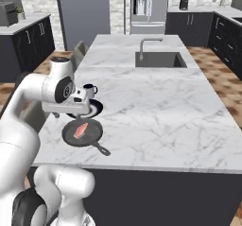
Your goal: Pick up the pan with the steak in it and place it on the dining table. Then place the steak on the plate.
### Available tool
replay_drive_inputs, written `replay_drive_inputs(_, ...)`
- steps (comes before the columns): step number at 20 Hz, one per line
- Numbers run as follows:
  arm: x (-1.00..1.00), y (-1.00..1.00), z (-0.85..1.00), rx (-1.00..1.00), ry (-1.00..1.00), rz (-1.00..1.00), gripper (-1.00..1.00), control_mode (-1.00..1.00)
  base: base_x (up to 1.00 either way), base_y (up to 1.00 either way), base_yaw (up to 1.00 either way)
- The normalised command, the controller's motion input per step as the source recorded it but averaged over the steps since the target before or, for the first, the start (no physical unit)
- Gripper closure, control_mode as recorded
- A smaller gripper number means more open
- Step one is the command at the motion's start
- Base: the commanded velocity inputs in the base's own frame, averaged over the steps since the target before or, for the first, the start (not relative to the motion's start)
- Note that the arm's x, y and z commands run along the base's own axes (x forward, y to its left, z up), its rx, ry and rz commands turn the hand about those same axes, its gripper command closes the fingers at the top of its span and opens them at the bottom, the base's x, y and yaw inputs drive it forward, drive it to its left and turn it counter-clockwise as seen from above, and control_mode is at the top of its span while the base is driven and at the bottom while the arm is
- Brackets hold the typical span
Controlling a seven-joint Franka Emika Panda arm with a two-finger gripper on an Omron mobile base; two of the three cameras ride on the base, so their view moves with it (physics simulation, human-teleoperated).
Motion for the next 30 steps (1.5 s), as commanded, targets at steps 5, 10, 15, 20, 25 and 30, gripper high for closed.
replay_drive_inputs(5,0.68,0.25,-0.24,-0.10,0.00,-0.11,-1.00,-1.00,0.00,0.00,0.00)
replay_drive_inputs(10,0.03,0.03,-0.11,-0.01,0.01,0.00,-1.00,-1.00,0.00,0.00,0.00)
replay_drive_inputs(15,0.00,0.00,-0.27,-0.01,0.01,0.00,-1.00,-1.00,0.00,0.00,0.00)
replay_drive_inputs(20,0.07,0.00,-0.37,0.00,0.00,0.00,-1.00,-1.00,0.00,0.00,0.00)
replay_drive_inputs(25,0.20,0.00,-0.41,0.00,0.00,-0.02,-1.00,-1.00,0.00,0.00,0.00)
replay_drive_inputs(30,0.33,0.02,-0.36,-0.01,0.00,-0.03,-1.00,-1.00,0.00,0.00,0.00)
